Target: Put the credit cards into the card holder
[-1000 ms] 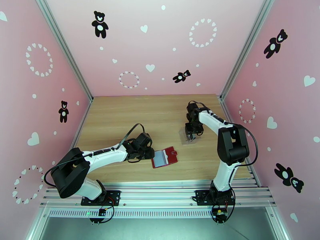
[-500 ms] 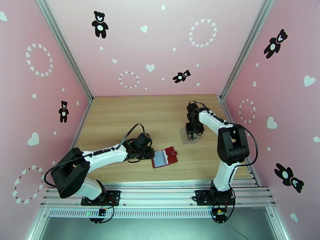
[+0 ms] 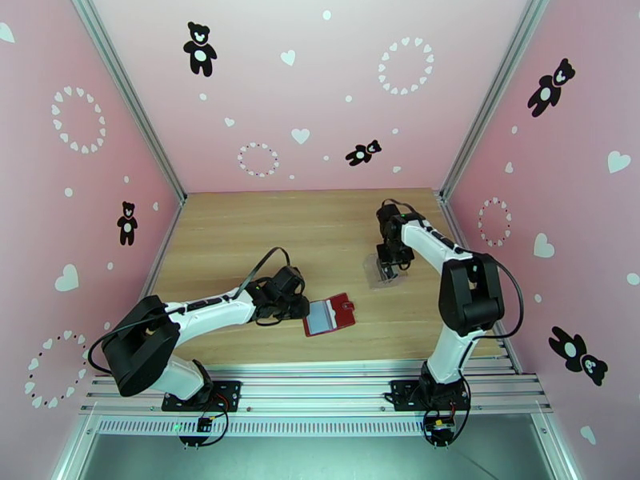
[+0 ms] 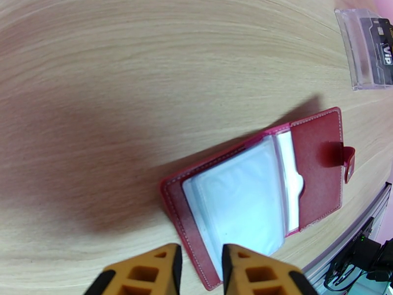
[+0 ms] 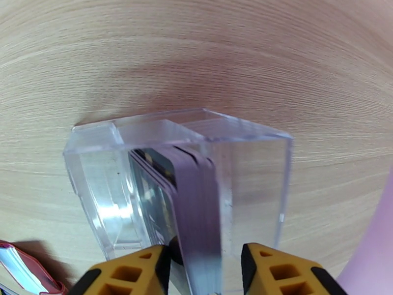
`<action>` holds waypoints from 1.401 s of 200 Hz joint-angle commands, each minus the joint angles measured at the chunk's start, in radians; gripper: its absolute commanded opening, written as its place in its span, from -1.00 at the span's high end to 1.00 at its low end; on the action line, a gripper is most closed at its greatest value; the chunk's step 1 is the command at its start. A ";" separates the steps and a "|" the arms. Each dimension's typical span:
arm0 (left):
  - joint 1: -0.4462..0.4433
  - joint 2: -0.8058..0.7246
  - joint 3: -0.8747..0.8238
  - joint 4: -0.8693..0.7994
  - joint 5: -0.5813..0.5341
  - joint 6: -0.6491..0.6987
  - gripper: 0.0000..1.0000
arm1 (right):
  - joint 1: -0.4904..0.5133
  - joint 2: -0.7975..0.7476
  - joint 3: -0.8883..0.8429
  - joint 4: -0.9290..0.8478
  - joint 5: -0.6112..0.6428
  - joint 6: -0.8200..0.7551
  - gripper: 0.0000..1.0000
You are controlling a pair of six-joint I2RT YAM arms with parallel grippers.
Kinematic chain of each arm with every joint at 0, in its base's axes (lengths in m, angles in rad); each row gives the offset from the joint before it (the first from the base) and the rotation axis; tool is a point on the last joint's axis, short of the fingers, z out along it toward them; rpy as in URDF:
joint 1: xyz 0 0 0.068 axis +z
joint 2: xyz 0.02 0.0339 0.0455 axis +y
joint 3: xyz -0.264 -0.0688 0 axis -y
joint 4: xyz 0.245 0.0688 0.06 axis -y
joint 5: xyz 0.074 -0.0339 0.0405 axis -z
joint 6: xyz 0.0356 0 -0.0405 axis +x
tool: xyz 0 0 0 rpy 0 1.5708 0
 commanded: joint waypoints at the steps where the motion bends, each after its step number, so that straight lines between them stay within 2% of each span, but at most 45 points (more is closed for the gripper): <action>1: -0.008 0.013 0.001 0.009 0.008 0.000 0.42 | -0.019 -0.039 0.021 -0.040 0.018 -0.006 0.24; 84: -0.008 0.011 -0.004 0.009 0.005 -0.002 0.42 | -0.020 -0.028 0.008 -0.022 -0.032 -0.026 1.00; 151: -0.010 0.011 -0.005 0.010 0.006 0.000 0.42 | -0.015 -0.082 -0.011 0.014 -0.132 -0.040 1.00; 209: -0.010 0.009 -0.007 0.013 0.006 -0.002 0.42 | -0.001 -0.100 -0.016 0.014 -0.150 -0.047 1.00; 255: -0.010 0.010 -0.004 0.012 0.005 -0.002 0.42 | -0.001 -0.058 -0.012 0.020 -0.192 -0.051 1.00; 267: -0.009 0.008 -0.004 0.010 0.005 -0.002 0.42 | -0.001 -0.035 -0.005 0.013 -0.213 -0.057 0.90; 280: -0.009 0.009 -0.005 0.009 0.004 -0.001 0.42 | -0.001 -0.012 0.003 0.005 -0.223 -0.059 0.70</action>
